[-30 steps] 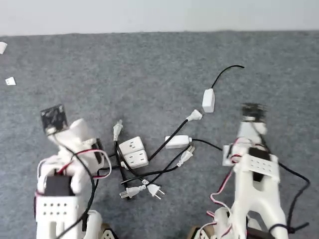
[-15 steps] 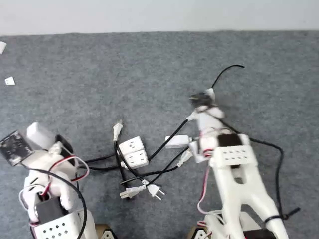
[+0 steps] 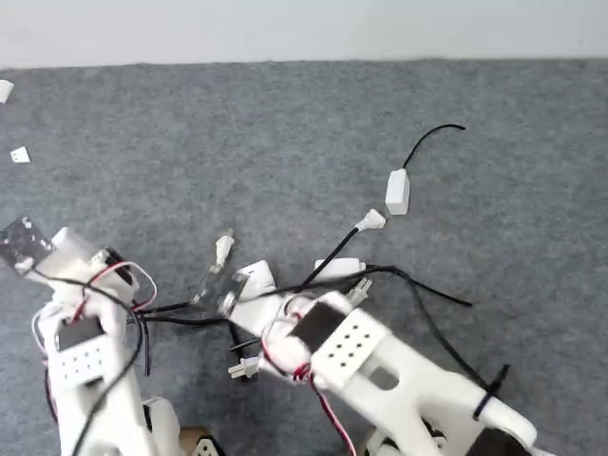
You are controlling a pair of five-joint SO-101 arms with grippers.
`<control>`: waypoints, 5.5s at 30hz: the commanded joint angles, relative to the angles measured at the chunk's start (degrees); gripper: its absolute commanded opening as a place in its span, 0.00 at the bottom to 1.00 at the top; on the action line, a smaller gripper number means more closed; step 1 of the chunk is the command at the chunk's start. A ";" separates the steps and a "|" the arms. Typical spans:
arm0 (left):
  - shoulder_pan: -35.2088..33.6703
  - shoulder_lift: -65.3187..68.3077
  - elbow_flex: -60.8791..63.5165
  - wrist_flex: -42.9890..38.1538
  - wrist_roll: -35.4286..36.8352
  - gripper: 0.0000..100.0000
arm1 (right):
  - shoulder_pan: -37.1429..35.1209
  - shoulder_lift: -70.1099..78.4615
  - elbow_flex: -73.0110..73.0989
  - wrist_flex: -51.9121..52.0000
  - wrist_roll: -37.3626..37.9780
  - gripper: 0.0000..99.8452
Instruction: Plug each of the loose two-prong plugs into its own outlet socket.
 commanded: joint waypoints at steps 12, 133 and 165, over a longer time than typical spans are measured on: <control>-3.25 21.89 -14.73 -1.93 0.62 0.01 | 0.48 20.53 -5.19 -8.75 0.18 0.01; 63.03 22.95 -19.82 5.01 -5.98 0.01 | 64.31 22.99 -6.33 -2.15 -7.12 0.01; 50.73 22.24 -14.20 0.35 -4.40 0.01 | 64.13 22.99 -6.33 -2.07 -7.12 0.01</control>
